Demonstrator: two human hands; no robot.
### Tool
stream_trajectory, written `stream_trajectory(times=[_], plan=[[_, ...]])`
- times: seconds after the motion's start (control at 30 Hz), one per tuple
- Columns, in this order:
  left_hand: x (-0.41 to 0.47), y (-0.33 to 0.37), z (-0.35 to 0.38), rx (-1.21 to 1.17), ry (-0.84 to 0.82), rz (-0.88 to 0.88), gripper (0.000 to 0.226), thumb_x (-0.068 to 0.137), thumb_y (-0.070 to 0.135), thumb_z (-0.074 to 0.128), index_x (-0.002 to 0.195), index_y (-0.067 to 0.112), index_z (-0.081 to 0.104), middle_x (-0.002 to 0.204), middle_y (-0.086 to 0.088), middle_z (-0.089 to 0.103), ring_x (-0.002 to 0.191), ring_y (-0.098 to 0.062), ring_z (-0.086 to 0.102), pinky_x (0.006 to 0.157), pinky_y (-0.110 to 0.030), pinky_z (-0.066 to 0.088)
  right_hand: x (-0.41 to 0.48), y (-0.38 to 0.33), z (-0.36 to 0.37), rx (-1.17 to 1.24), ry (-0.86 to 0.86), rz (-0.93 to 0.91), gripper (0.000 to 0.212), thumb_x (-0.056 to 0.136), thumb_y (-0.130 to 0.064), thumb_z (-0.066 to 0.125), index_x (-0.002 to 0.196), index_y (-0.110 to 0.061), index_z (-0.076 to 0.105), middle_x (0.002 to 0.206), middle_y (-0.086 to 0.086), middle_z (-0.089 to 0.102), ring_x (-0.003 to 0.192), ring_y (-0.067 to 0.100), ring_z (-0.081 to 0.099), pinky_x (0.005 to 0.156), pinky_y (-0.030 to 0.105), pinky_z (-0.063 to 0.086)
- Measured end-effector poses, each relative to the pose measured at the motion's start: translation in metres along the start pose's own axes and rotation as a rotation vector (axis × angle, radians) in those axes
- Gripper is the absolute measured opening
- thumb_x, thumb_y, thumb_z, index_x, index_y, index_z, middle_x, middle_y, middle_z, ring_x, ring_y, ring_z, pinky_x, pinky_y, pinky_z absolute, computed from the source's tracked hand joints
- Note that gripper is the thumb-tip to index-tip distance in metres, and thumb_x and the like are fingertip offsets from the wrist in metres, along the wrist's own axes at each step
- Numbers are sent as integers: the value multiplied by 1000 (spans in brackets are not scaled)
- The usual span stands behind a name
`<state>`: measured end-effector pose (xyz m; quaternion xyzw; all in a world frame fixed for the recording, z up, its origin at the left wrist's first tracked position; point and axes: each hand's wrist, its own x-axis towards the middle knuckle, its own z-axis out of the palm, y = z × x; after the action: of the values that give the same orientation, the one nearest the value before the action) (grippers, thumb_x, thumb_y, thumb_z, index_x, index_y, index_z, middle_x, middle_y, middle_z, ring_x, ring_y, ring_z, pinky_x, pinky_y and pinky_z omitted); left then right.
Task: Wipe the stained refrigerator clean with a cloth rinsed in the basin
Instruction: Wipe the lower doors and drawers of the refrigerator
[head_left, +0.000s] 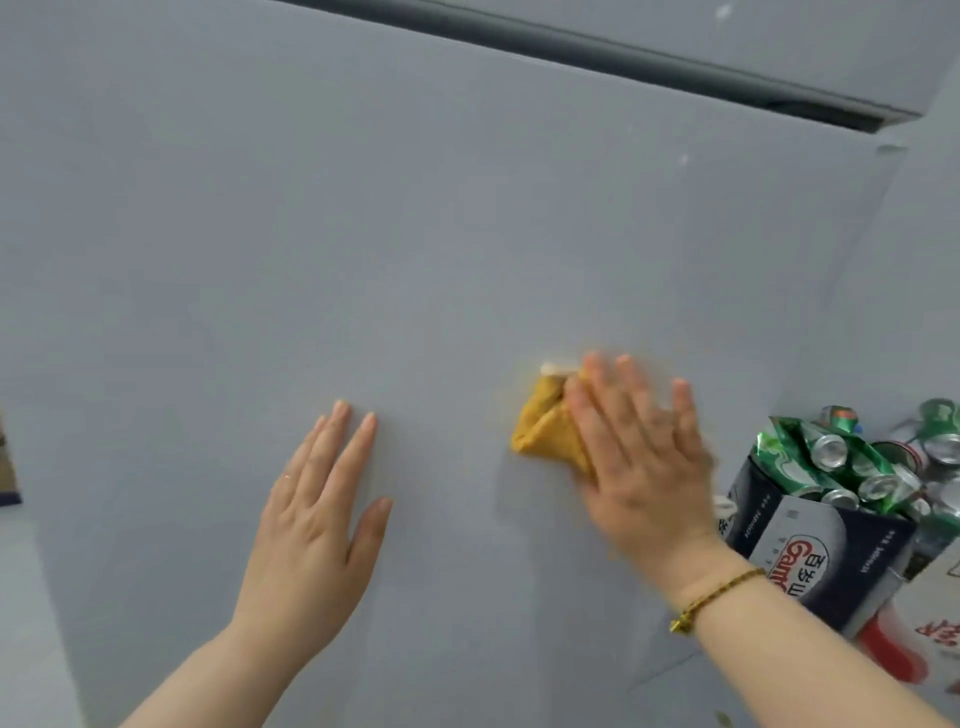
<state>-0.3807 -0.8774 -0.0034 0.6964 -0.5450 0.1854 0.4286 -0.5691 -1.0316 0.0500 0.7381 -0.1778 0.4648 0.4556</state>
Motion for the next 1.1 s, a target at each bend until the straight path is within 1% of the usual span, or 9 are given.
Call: stream_trajectory(times=[0.13, 0.2, 0.43, 0.57, 0.7, 0.8, 0.93, 1.0, 1.1], plan=[[3, -3, 4, -18, 67, -5, 51, 85, 30, 33, 135, 23, 29, 143, 3, 21, 133, -9, 6, 106, -24, 10, 80, 31, -9, 173, 129, 576, 61, 85, -21, 50, 137, 5, 31, 142, 30, 33, 135, 40, 21, 113, 38, 0], [2, -4, 7, -63, 74, 0, 52, 84, 27, 33, 136, 29, 27, 144, 5, 19, 133, -8, 6, 106, -23, 8, 83, 0, -5, 203, 139, 657, 62, 86, -22, 47, 138, 5, 27, 143, 30, 30, 135, 39, 21, 114, 39, 2], [2, -40, -23, -113, 222, -207, 63, 86, 26, 38, 144, 21, 14, 148, 3, 10, 138, -7, 8, 109, -19, 5, -14, -99, 20, 100, -144, -277, 54, 93, -4, 14, 146, -5, 6, 155, 12, -10, 144, 23, -6, 118, 39, -2], [11, -74, -50, -113, 163, -630, 66, 91, 5, 39, 145, 14, 2, 155, 2, -6, 141, -8, -8, 112, -27, -5, 41, -78, 12, 106, 9, -5, 53, 87, -14, 42, 137, -5, 29, 149, 17, 24, 143, 25, 6, 116, 37, 2], [10, -88, -57, -169, 144, -647, 67, 89, 0, 36, 146, 18, 6, 155, 6, -2, 141, -9, -4, 113, -31, -2, 112, -93, 10, 205, 101, 360, 60, 81, -14, 57, 132, 1, 30, 136, 28, 43, 128, 33, 23, 112, 35, 1], [8, -92, -57, -244, 169, -619, 65, 84, 13, 31, 145, 20, 10, 154, 8, 2, 141, -6, -1, 112, -26, 0, 115, -145, 22, 207, 87, 231, 60, 80, -12, 61, 132, 0, 33, 136, 19, 46, 128, 29, 28, 111, 38, 6], [2, -98, -65, -353, 131, -599, 64, 89, -3, 31, 145, 22, 11, 152, 14, 8, 127, 11, 4, 106, -13, 2, 70, -230, 37, 240, -88, -35, 45, 95, -7, 11, 138, -4, 22, 144, 7, 32, 135, 29, 15, 113, 39, 2], [-11, -98, -71, -404, 95, -622, 65, 90, -5, 31, 144, 24, 11, 143, 21, 13, 123, 14, 5, 102, -9, 3, 32, -259, 40, 245, -242, -162, 53, 89, -8, 16, 141, -3, 9, 143, 5, 27, 135, 27, 9, 114, 40, -3], [-40, -99, -82, -467, 92, -668, 63, 92, -4, 32, 143, 28, 15, 133, 26, 16, 124, 13, 10, 103, -11, 8, -5, -274, 31, 442, -624, -391, 59, 77, -17, 24, 132, -5, 42, 131, 2, 55, 127, 20, 45, 114, 36, 10]])
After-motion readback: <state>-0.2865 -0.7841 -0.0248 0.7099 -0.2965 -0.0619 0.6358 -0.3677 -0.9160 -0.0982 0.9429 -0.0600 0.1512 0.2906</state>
